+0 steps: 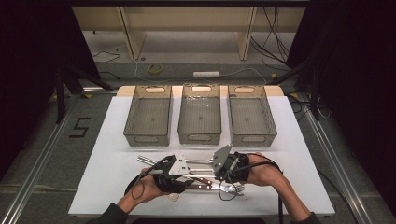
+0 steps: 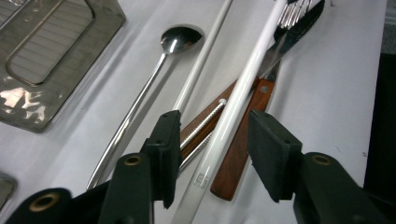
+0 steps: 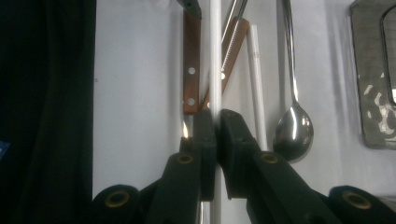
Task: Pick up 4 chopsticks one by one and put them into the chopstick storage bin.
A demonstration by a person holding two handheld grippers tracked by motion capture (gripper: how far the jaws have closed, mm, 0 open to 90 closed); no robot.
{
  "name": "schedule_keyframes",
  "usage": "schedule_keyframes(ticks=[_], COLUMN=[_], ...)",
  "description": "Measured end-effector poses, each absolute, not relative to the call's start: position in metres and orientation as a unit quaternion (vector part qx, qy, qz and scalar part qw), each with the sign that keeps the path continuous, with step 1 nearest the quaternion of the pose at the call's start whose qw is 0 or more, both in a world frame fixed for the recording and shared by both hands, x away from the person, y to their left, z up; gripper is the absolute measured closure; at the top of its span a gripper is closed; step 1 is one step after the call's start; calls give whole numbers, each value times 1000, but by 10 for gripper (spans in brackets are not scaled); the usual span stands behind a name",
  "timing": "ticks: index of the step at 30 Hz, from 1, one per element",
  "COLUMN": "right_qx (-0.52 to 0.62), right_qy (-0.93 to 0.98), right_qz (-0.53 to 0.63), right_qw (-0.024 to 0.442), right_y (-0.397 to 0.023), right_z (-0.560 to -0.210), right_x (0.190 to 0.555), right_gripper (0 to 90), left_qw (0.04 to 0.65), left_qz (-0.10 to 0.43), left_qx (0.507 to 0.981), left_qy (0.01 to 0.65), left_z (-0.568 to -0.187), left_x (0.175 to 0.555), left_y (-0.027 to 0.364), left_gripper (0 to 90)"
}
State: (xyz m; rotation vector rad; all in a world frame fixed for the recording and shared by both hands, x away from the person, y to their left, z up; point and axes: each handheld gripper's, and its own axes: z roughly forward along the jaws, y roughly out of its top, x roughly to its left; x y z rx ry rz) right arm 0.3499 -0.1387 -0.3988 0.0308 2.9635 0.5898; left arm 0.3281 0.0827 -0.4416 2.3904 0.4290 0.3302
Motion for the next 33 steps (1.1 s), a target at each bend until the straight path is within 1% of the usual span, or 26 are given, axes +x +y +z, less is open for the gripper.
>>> schedule_keyframes(ticks=[2,7,10,11,18,24,26,27,29,31,32,33], right_qx=[7,-3,-4,-5,-19,-28,-30,-20,-19,-8,-8,8], right_qy=[979,979,979,980,979,979,978,978,978,975,975,971], right_qz=[195,196,195,192,193,194,199,200,204,215,215,233], right_qw=[60,61,60,58,56,47,51,49,48,46,46,53], right_y=[-138,-136,-136,-136,-136,-139,-140,-140,-141,-144,-144,-145], right_z=[-399,-399,-400,-399,-400,-401,-401,-400,-400,-397,-397,-395], right_x=[350,349,348,347,347,346,348,348,350,350,350,351], right_gripper=[859,858,858,858,857,843,823,797,780,686,686,615], left_qw=[336,328,322,322,316,308,307,306,301,302,301,300], left_qz=[128,123,123,123,112,107,103,102,102,102,106,107], left_qx=[919,925,928,928,933,940,942,943,945,944,944,944], left_qy=[161,147,141,141,129,100,87,84,78,81,82,86], left_z=[-442,-442,-443,-443,-443,-442,-441,-440,-440,-439,-439,-439], left_x=[328,326,326,326,325,320,317,316,316,316,317,318], left_y=[82,80,80,80,80,78,77,77,76,78,79,80], left_gripper=[569,657,679,703,747,787,809,819,822,825,825,825])
